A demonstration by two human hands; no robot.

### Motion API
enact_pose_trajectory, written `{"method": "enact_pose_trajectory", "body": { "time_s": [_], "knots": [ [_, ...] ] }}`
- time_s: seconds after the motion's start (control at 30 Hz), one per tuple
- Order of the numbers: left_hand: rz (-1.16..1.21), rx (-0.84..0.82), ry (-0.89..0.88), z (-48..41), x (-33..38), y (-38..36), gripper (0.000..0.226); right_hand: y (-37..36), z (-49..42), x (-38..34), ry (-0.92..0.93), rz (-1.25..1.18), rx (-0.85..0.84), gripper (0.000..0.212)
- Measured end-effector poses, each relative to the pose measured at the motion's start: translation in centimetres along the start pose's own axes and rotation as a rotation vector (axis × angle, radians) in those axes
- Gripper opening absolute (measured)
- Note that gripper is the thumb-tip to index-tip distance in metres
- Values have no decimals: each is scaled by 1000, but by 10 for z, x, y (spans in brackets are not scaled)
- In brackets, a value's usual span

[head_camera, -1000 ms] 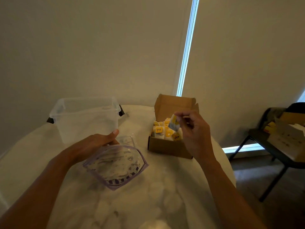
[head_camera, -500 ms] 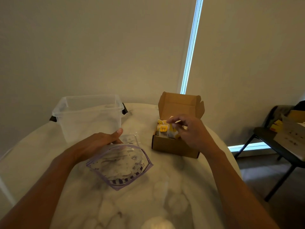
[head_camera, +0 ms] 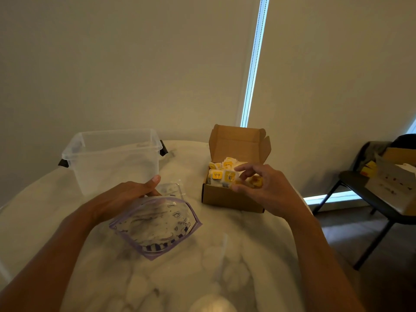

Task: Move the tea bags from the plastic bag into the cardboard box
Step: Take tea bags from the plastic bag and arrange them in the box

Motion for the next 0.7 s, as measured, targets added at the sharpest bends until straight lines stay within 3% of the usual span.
{"method": "enact_pose_trajectory", "body": {
  "time_s": [0.07,0.2,0.3,0.37,0.47,0.57,0.7],
  "knots": [
    [10,-3,-5,2,3,-1,70,3,-1,2,6,21,30,28],
    [18,-3,10,3,5,-2,74,27,-3,18,-62,50,272,17],
    [5,-2,-10,3,6,-1,86,20,-1,36,-196,136,218,22],
    [7,4,-22,5,8,0,79,15,-1,41,-234,235,185,30],
    [-3,6,-11,10,13,-1,76,22,-4,25,-160,239,307,23],
    [-23,-11,-13,12,15,1,95,17,0,-20,42,160,401,12],
    [2,20,-18,15,17,5,86,-28,14,-85,224,-147,83,17]
  ]
}}
Point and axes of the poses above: each hand's wrist, its own z-axis away from the middle knuckle, its own y-axis out of the back of the hand, x = y × z, the point moved 8 cm from there along -z, towards the middle knuckle, and after that the axes turned 3 degrees about z, right-handed, at the moved point
